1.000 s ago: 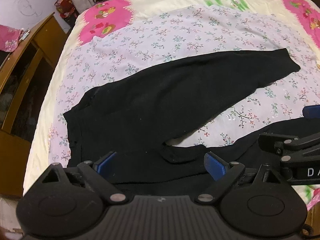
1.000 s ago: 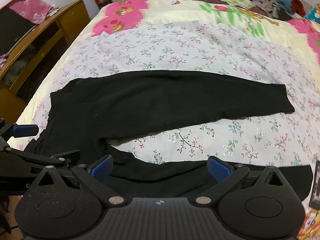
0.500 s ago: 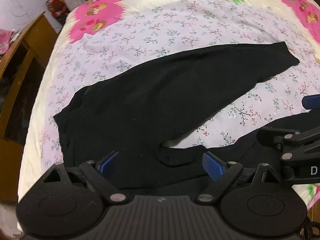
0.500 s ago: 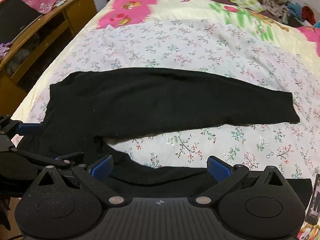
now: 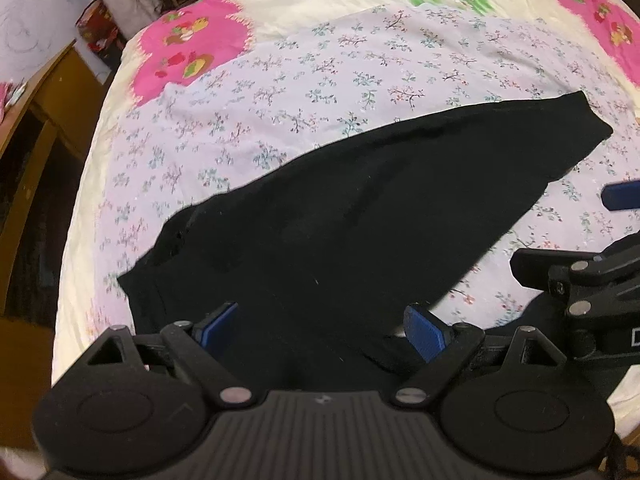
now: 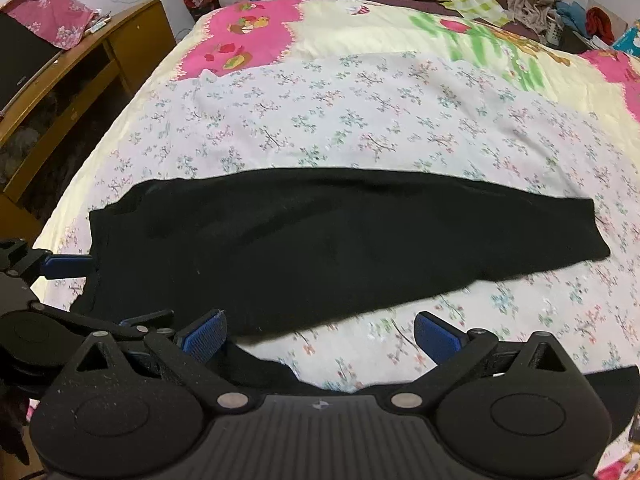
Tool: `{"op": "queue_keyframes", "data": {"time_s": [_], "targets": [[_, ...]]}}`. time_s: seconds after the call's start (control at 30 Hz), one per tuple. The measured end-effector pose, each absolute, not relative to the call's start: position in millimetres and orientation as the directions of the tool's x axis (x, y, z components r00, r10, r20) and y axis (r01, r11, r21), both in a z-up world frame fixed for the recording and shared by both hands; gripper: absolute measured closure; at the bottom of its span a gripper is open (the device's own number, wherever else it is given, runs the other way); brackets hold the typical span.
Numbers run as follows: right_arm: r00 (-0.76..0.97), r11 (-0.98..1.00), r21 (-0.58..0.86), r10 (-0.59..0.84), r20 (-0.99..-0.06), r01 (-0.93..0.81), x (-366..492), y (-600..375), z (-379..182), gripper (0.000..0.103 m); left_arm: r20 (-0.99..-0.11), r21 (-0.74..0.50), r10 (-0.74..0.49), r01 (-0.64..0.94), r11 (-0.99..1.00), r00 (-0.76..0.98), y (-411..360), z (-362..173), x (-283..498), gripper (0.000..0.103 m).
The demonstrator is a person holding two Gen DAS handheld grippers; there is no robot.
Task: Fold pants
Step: 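Move both tools over the waistband of the black pants, then lower the left tool and close it on the pants waistband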
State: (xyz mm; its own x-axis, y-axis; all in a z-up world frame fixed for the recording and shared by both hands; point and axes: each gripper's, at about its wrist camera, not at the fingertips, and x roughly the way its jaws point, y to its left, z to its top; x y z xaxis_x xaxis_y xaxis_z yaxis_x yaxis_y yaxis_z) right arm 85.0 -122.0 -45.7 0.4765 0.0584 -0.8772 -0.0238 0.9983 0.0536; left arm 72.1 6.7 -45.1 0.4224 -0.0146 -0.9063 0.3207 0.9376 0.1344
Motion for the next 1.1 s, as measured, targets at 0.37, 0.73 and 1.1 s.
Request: {"op": "queue_keyframes", "data": {"time_s": [0.37, 0.73, 1.1], "targets": [[0.438, 0.98, 0.064, 0.141, -0.888, -0.186, 149, -68, -74, 0.007, -0.904, 0.085, -0.046, 0.285, 0.955, 0.425, 78, -78, 120, 0.007], [0.431, 0.961, 0.082, 0.193, -0.881, -0.263, 215, -17, -98, 0.007, -0.879, 0.205, 0.018, 0.342, 0.917, 0.477, 147, -109, 184, 0.01], [0.401, 0.949, 0.096, 0.217, -0.89, -0.3, 243, 13, -116, 0.007, -0.918, 0.122, -0.063, 0.428, 0.896, 0.393, 180, -145, 223, 0.018]]}}
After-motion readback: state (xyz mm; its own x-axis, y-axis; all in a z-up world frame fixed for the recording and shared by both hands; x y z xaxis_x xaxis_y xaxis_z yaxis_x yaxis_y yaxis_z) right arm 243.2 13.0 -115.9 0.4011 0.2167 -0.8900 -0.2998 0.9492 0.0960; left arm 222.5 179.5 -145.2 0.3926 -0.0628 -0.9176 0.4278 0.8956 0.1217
